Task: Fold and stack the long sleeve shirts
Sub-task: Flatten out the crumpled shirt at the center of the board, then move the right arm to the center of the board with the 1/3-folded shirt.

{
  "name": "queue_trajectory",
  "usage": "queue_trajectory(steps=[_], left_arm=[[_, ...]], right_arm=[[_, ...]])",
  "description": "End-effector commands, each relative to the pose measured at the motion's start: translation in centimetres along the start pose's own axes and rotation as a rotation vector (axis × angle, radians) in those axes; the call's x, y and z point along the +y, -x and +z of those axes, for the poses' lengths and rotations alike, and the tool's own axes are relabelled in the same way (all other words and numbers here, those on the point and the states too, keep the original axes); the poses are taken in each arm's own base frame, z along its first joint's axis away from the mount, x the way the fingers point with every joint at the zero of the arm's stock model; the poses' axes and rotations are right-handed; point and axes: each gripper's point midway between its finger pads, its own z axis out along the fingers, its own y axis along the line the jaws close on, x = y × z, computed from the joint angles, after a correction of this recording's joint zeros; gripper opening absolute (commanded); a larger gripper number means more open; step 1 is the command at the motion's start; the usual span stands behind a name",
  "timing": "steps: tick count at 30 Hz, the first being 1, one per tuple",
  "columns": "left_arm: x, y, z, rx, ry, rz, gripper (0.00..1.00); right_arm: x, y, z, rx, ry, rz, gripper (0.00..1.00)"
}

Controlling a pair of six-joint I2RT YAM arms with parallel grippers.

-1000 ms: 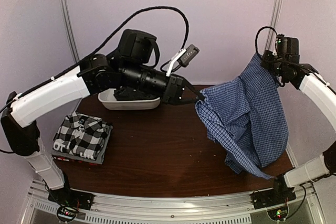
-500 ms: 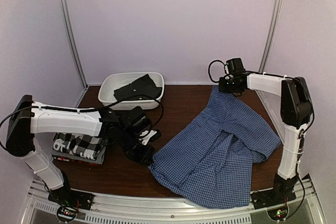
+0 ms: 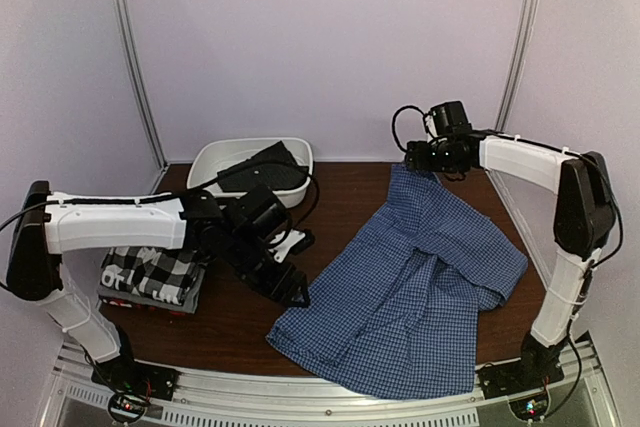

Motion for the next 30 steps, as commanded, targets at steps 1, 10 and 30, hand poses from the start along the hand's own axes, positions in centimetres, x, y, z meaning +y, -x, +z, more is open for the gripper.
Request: queue_trajectory(steps=[1, 10, 30], left_arm=[[0.0, 3.9, -2.1, -0.128, 0.054, 0.035, 0.7], [-0.5, 7.5, 2.1, -0.129, 0.019, 0.101, 0.63], [2.5, 4.9, 11.4, 0.023, 0.077, 0.102, 0.31]], right_arm=[[-1.8, -1.9, -3.1, -0.001, -0.045, 0.058, 0.85], [-3.3, -9.7, -6.2, 0.059, 0.0, 0.182, 0.81], [-8.1, -18.2, -0.4, 0.218, -0.096, 0.327, 0.6]])
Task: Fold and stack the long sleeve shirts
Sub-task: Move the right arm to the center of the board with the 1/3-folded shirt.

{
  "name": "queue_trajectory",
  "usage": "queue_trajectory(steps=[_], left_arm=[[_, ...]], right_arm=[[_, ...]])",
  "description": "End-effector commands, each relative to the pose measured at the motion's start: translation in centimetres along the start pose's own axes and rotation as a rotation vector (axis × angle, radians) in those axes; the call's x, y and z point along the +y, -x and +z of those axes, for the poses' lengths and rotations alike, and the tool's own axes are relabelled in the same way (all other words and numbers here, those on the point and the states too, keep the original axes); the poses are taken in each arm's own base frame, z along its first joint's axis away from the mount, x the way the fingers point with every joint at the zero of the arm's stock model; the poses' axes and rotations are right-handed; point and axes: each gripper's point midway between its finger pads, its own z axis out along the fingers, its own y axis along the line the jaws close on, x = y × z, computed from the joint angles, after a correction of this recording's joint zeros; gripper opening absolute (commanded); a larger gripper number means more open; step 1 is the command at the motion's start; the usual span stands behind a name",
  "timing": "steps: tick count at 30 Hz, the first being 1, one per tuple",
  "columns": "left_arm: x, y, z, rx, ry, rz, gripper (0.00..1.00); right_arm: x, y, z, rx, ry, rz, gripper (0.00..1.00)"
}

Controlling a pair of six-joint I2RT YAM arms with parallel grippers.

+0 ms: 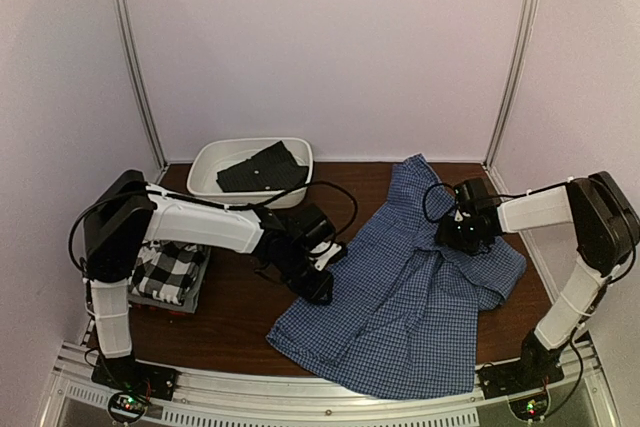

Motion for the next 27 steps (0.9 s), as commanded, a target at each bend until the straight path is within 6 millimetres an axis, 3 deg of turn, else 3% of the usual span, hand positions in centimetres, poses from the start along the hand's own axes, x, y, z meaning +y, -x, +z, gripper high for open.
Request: queue_trajectory(steps=[1, 6, 9, 15, 21, 27], left_arm=[[-0.7, -0.7, 1.5, 0.01, 0.001, 0.0, 0.3], [-2.5, -1.5, 2.6, 0.041, -0.029, -0.008, 0.27], [-4.2, -1.5, 3.1, 0.045, -0.073, -0.003, 0.26], [-7.6, 0.0, 3.4, 0.026, -0.149, 0.022, 0.25], [-8.9, 1.6, 2.3, -0.019, -0.187, 0.025, 0.25], [-9.9, 4.4, -1.2, -0.127, -0.18, 0.043, 0.26]], right_arm=[[0.1, 2.1, 1.8, -0.022, 0.011, 0.027, 0.6], [0.5, 4.2, 4.0, -0.007, 0.003, 0.006, 0.63], [1.4, 6.6, 5.1, -0.017, 0.007, -0.016, 0.64], [2.7, 9.6, 6.0, -0.016, 0.002, -0.056, 0.68], [3.1, 11.9, 2.2, -0.086, -0.007, -0.064, 0.77], [1.6, 11.4, -3.4, -0.164, 0.002, 0.004, 0.83]])
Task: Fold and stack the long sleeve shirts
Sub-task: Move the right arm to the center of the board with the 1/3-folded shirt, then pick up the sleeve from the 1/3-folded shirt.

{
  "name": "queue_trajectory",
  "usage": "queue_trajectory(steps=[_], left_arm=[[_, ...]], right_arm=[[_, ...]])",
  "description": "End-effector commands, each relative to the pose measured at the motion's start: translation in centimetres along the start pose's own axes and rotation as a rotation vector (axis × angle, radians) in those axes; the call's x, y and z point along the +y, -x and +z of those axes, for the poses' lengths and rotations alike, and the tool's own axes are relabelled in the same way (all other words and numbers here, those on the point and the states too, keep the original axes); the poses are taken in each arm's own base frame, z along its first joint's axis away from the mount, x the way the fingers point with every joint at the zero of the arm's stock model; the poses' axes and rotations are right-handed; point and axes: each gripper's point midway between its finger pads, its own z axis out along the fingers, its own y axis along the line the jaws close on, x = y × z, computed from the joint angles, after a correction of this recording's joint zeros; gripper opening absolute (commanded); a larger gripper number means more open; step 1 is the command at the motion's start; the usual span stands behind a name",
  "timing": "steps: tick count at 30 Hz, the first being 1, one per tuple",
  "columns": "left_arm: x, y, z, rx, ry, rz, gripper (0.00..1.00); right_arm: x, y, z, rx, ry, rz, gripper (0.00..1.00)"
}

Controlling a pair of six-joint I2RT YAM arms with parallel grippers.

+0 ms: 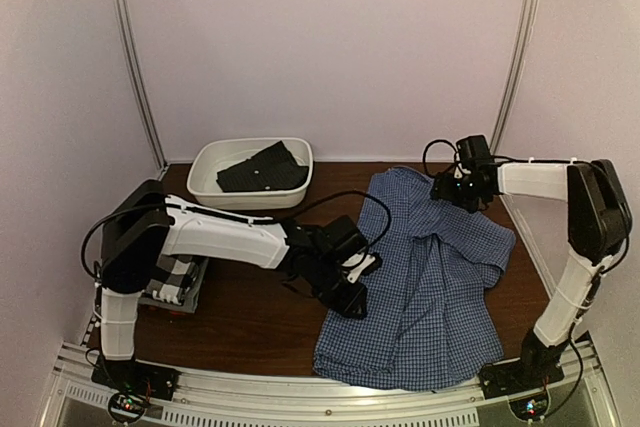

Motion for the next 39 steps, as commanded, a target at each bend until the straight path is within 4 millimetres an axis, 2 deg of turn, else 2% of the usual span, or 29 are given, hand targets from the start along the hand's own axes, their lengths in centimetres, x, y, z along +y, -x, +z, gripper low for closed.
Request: queue_trajectory(steps=[1, 7, 11, 15, 19, 24, 27, 33, 39], left_arm=[[-2.4, 4.1, -3.9, -0.15, -0.026, 0.035, 0.27], [-3.3, 6.3, -7.4, -0.253, -0.029, 0.053, 0.28], [-3.7, 6.8, -9.1, -0.295, -0.06, 0.072, 0.28], [-3.8, 6.9, -9.9, -0.308, -0.076, 0.097, 0.28], [-3.7, 6.9, -10.7, -0.326, -0.099, 0.109, 0.28], [-2.9, 6.6, -11.4, -0.333, -0.103, 0.11, 0.28], [-2.7, 6.4, -11.9, -0.339, -0.108, 0.113, 0.27], [-2.3, 6.1, -12.6, -0.354, -0.116, 0.107, 0.27], [-2.2, 5.8, -13.0, -0.367, -0.118, 0.106, 0.27]], right_arm=[[-2.0, 0.7, -5.0, -0.08, -0.035, 0.057, 0.84], [-5.6, -2.8, -9.5, -0.101, -0.072, 0.188, 0.88], [-6.7, -5.2, -12.5, -0.143, -0.033, 0.29, 0.9], [-7.2, -7.9, -13.9, -0.135, 0.012, 0.363, 0.92], [-8.1, -10.5, -14.1, -0.106, 0.007, 0.434, 0.93], [-8.8, -13.4, -13.2, -0.058, 0.01, 0.519, 0.97], [-9.2, -14.4, -13.1, -0.05, 0.008, 0.562, 0.98], [-9.9, -15.4, -12.7, -0.069, 0.012, 0.629, 1.0], [-10.1, -14.2, -12.3, -0.151, 0.036, 0.682, 0.99]])
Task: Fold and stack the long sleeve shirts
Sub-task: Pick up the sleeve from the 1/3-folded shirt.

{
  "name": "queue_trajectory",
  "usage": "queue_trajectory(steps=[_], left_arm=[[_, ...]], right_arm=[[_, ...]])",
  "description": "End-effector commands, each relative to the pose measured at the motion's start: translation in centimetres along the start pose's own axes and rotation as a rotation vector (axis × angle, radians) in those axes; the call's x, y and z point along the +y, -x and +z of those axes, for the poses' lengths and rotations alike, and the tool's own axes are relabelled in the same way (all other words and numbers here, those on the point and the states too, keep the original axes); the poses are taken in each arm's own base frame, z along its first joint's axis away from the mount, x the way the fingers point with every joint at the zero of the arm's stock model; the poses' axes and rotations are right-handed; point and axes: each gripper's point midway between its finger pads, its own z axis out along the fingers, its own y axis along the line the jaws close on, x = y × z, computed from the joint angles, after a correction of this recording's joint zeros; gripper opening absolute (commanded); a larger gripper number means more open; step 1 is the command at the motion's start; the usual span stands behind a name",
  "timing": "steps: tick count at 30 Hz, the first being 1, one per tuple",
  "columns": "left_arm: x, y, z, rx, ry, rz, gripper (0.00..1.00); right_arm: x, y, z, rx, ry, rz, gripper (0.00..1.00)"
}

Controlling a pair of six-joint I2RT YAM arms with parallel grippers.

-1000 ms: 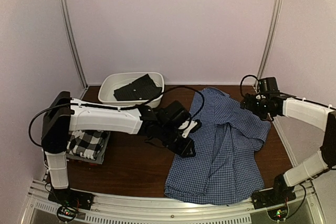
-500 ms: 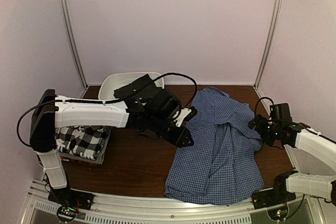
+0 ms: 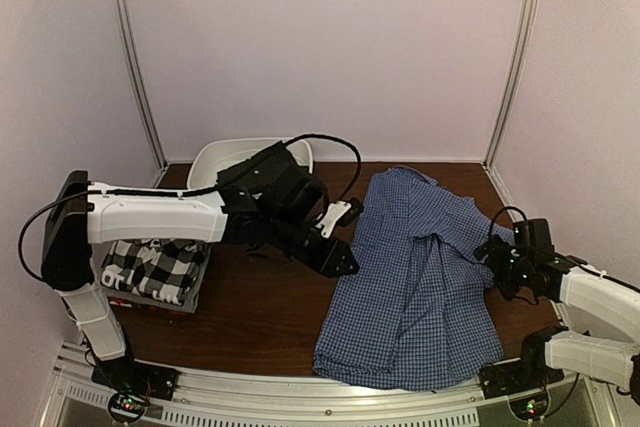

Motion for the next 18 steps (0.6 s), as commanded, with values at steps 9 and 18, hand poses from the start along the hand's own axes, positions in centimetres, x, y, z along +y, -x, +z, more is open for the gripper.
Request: queue_trajectory(steps=[9, 18], left_arm=[[-0.6, 0.9, -2.1, -0.08, -0.02, 0.023, 0.27], [-0.6, 0.9, -2.2, -0.082, -0.023, 0.021, 0.27]], right_arm=[[1.4, 3.4, 0.2, -0.152, 0.054, 0.097, 0.96], [1.2, 4.8, 1.4, -0.205, 0.061, 0.133, 0.92]])
